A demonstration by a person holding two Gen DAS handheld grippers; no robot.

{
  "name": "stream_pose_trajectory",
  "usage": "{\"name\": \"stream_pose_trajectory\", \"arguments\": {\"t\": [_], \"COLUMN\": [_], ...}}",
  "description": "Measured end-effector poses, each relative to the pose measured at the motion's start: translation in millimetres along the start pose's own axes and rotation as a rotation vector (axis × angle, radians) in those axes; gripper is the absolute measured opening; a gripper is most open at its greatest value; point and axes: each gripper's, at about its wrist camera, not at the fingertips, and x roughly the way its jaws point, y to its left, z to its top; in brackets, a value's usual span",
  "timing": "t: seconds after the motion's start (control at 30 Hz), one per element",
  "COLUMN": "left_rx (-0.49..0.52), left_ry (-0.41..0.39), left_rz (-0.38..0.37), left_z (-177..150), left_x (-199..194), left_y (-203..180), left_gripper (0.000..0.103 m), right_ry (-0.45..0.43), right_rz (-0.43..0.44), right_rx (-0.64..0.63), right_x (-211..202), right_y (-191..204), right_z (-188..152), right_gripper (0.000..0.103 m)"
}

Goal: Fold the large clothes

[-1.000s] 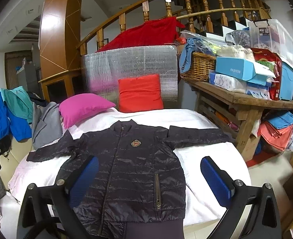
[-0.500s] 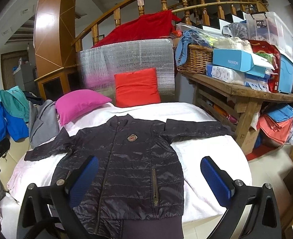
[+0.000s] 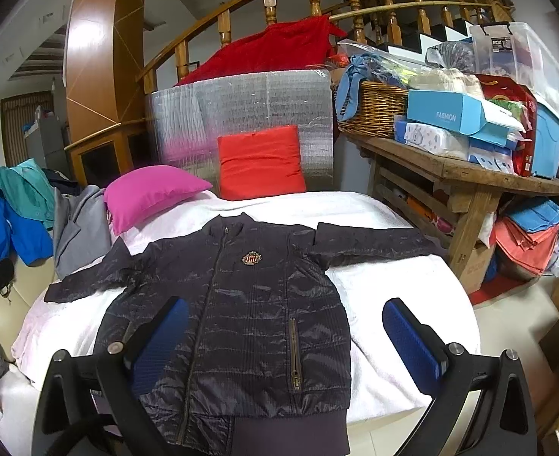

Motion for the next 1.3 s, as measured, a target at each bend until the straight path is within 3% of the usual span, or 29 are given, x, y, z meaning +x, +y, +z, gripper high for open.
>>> {"name": "stream_pose_trajectory", "arguments": {"t": [1.3], "left_rx": [-0.028], "left_ry": [0.007], "left_rz": [0.008], "left_z": [-3.3], "left_x": [8.4], "left_y": [14.3], "left_gripper": [0.103], "right_ry": [0.033], "right_rz": [0.023], "right_rx": [-0.020], "right_x": [9.4], "right_y": [11.3], "right_z": [-6.0], "right_gripper": [0.103]}}
